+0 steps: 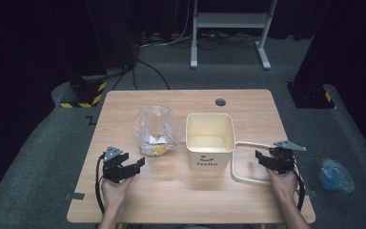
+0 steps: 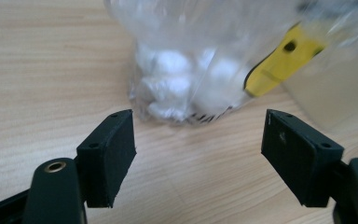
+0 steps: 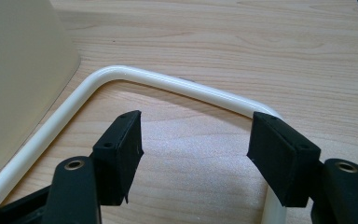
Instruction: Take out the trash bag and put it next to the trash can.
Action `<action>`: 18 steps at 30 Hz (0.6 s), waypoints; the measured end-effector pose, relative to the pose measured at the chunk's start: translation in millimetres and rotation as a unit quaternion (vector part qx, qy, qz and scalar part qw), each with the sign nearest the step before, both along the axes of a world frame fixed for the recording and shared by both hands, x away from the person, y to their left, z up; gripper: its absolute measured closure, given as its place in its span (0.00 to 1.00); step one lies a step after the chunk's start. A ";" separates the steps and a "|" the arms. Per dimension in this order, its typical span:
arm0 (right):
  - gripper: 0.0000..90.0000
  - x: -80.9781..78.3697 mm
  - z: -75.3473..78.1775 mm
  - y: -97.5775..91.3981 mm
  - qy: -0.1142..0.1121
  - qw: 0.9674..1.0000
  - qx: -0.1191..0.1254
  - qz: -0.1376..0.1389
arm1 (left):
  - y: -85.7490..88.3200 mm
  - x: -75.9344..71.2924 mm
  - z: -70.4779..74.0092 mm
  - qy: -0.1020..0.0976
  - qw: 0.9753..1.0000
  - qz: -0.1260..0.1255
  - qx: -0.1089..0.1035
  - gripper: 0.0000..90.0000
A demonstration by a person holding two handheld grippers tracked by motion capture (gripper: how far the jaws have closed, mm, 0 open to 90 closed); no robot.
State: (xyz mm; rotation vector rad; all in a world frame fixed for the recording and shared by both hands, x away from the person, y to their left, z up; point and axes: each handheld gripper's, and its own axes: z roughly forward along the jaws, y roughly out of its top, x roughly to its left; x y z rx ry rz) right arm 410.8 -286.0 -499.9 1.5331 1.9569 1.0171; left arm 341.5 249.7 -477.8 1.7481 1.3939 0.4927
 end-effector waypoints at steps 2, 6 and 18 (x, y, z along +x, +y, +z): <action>0.38 0.2 -0.2 -0.1 0.000 1.000 -0.002 0.001 | -2.2 0.3 -6.0 0.006 1.000 0.004 0.006 0.29; 0.38 0.2 -0.5 -0.1 0.001 1.000 0.000 0.000 | -4.5 2.0 -19.7 0.017 0.999 0.017 0.023 0.30; 0.38 -0.1 -3.2 5.3 0.007 0.999 -0.030 0.012 | -6.9 9.2 -47.8 0.029 0.997 0.053 0.053 0.32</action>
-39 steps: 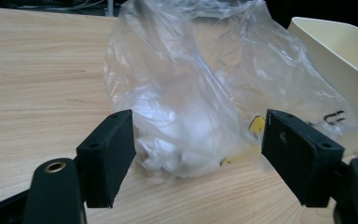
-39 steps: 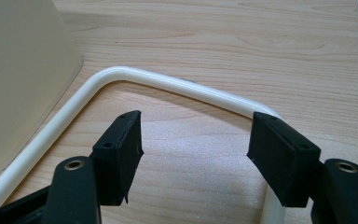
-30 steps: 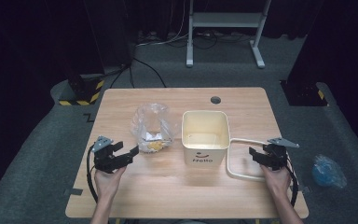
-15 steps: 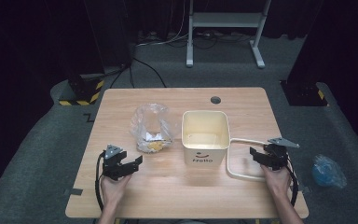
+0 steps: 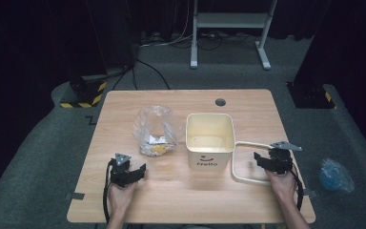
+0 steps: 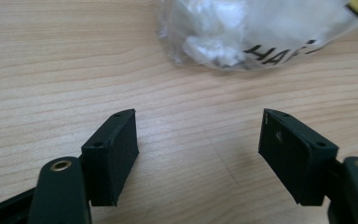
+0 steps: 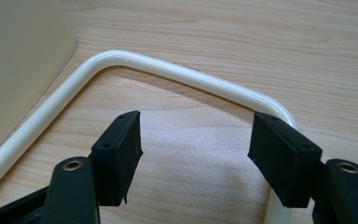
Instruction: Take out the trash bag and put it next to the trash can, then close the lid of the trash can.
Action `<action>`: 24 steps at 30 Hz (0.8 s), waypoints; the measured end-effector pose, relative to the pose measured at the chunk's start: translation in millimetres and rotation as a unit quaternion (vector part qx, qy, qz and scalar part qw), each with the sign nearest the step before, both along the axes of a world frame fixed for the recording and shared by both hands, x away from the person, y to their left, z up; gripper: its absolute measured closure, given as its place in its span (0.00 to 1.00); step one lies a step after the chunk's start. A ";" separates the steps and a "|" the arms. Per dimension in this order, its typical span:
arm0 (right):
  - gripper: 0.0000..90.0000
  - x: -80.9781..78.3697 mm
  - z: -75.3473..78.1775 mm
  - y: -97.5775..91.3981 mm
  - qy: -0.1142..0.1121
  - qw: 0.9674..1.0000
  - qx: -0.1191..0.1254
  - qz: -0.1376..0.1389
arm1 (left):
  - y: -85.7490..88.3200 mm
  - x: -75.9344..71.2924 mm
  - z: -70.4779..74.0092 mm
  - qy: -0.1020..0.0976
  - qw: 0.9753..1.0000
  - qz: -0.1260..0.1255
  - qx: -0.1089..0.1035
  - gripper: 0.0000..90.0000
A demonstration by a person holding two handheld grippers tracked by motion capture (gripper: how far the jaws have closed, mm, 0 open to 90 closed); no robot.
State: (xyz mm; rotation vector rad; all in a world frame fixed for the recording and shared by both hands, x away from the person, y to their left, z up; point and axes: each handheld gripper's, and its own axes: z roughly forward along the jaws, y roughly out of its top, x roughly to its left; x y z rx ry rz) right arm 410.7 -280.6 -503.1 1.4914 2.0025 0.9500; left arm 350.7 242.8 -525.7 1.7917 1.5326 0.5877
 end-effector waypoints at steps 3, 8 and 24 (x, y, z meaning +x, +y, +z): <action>0.37 -0.1 -0.2 0.3 -0.002 1.000 -0.001 0.002 | 0.4 1.9 -1.1 -0.005 1.000 0.007 0.008 0.32; 0.43 -1.4 1.1 0.3 -0.012 1.000 0.003 0.003 | -2.5 5.2 -1.7 -0.005 0.999 0.019 0.035 0.32; 0.53 -1.5 3.3 -10.7 -0.022 0.999 0.028 0.004 | -5.5 7.6 -1.8 -0.004 0.999 0.020 0.050 0.31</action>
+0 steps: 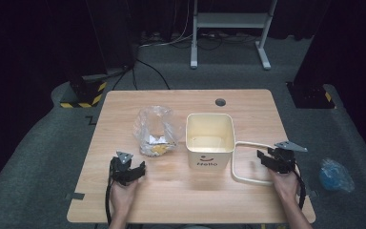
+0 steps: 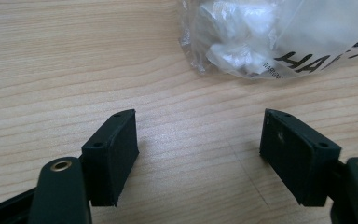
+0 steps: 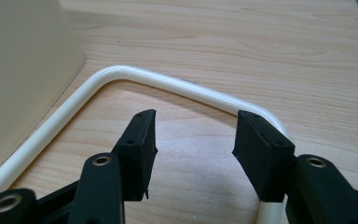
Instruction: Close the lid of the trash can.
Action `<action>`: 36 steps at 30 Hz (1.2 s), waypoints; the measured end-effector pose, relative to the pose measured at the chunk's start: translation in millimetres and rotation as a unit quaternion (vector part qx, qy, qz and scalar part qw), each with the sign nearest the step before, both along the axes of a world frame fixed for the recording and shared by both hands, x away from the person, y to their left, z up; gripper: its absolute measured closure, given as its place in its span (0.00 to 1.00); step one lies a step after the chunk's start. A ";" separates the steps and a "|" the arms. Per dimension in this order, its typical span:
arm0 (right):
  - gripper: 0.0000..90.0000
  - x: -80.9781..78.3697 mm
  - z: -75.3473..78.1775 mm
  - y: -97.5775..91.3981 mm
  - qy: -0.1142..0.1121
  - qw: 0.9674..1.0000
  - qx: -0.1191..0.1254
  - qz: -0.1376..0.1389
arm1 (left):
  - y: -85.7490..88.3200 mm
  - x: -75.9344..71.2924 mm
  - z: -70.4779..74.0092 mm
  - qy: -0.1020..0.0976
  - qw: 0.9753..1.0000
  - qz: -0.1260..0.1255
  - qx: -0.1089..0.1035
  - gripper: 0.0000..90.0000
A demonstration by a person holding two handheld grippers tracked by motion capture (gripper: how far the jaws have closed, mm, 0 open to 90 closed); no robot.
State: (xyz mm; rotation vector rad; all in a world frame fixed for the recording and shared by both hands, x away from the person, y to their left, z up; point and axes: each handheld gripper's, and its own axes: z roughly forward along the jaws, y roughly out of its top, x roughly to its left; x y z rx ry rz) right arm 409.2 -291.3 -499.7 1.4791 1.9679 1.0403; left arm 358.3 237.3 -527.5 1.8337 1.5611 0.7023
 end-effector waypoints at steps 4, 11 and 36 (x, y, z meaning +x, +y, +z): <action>0.52 0.9 0.7 -8.4 -0.005 1.000 0.003 -0.016 | -0.1 0.0 0.0 0.000 1.000 0.001 0.000 0.31; 0.53 3.3 0.3 -19.0 -0.001 0.999 0.011 -0.032 | -0.1 -0.1 0.0 0.000 1.000 0.001 -0.001 0.31; 0.66 25.8 -10.5 -25.7 0.013 0.998 -0.018 -0.054 | -0.1 0.0 0.0 0.000 1.000 0.001 -0.001 0.31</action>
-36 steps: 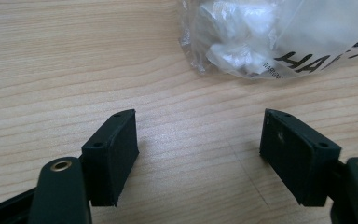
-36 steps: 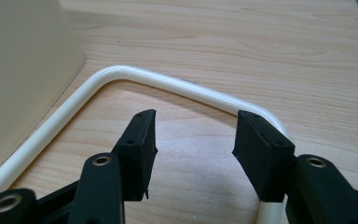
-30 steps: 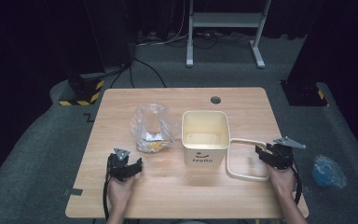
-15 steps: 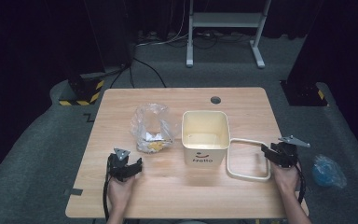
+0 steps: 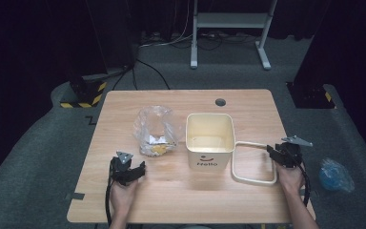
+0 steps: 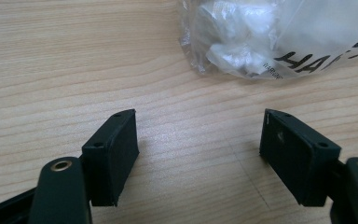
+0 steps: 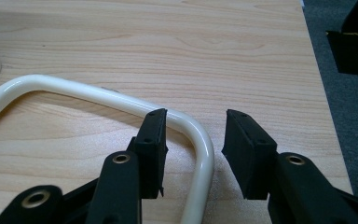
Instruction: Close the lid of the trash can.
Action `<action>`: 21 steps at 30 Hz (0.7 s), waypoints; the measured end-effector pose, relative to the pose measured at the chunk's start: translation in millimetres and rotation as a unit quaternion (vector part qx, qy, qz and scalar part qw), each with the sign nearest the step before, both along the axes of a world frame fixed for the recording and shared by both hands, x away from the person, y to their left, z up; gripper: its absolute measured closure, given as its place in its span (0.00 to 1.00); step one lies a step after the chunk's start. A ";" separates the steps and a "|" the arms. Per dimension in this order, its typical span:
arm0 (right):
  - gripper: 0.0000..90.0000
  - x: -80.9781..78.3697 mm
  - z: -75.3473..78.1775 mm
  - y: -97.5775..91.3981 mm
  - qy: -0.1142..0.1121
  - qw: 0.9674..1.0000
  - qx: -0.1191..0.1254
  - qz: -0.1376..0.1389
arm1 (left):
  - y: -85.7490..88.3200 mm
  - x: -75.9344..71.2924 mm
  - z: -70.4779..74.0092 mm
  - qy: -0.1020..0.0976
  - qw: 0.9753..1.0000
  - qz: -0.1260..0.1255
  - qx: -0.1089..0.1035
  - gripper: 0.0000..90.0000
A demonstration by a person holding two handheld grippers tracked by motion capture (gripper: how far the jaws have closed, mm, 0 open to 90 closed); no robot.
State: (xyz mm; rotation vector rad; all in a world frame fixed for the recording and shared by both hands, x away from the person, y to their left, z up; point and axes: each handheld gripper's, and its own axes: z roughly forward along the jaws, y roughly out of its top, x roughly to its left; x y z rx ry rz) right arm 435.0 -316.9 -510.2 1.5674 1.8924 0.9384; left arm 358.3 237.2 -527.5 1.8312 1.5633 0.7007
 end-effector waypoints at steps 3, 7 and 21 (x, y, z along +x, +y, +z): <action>0.66 2.0 -3.4 0.9 0.006 1.000 -0.004 -0.002 | 0.0 0.0 0.0 0.000 1.000 0.000 0.001 0.31; 0.67 4.3 -6.4 1.4 0.010 1.000 -0.008 -0.002 | 0.0 0.0 0.0 0.000 1.000 0.000 0.001 0.31; 0.78 6.0 -9.4 5.9 0.008 0.999 -0.038 0.004 | 0.0 0.0 0.0 0.000 1.000 0.000 0.000 0.31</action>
